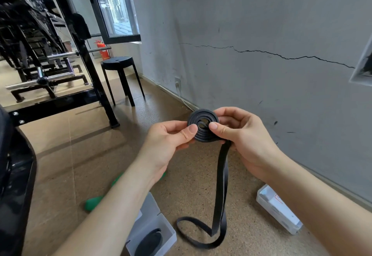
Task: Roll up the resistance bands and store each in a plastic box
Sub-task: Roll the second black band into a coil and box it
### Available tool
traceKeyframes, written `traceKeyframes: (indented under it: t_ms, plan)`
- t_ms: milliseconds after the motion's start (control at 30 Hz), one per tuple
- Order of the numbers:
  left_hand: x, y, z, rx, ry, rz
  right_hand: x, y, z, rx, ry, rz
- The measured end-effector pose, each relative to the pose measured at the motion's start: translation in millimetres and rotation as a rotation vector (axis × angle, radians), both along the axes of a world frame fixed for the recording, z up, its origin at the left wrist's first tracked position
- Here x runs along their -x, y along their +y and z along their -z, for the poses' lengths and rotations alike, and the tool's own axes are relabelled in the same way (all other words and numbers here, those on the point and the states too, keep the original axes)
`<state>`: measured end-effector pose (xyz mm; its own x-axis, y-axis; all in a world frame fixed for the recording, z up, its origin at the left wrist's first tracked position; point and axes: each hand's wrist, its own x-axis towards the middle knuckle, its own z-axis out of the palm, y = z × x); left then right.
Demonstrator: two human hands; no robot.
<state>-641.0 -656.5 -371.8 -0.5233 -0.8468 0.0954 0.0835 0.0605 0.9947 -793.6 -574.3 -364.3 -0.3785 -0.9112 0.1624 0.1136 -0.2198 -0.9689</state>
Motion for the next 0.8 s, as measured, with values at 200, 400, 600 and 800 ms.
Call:
traceKeyframes:
  t_ms: [200, 400, 600, 800]
  plan:
    - [-4.7, -7.7, -7.5, 0.142, -0.065, -0.052, -3.2, 3.7, -3.2, 0.008, -0.063, -0.062]
    - [4.9, 8.0, -3.6, 0.034, 0.043, 0.037, -6.6, 2.4, -4.1, 0.036, -0.101, 0.035]
    - [5.6, 9.0, -9.8, 0.132, 0.035, -0.079, -7.7, 2.6, -2.2, 0.012, -0.020, -0.018]
    - [-5.5, 1.7, -18.9, 0.183, 0.025, -0.077, -8.0, 5.4, 2.7, -0.115, 0.650, -0.178]
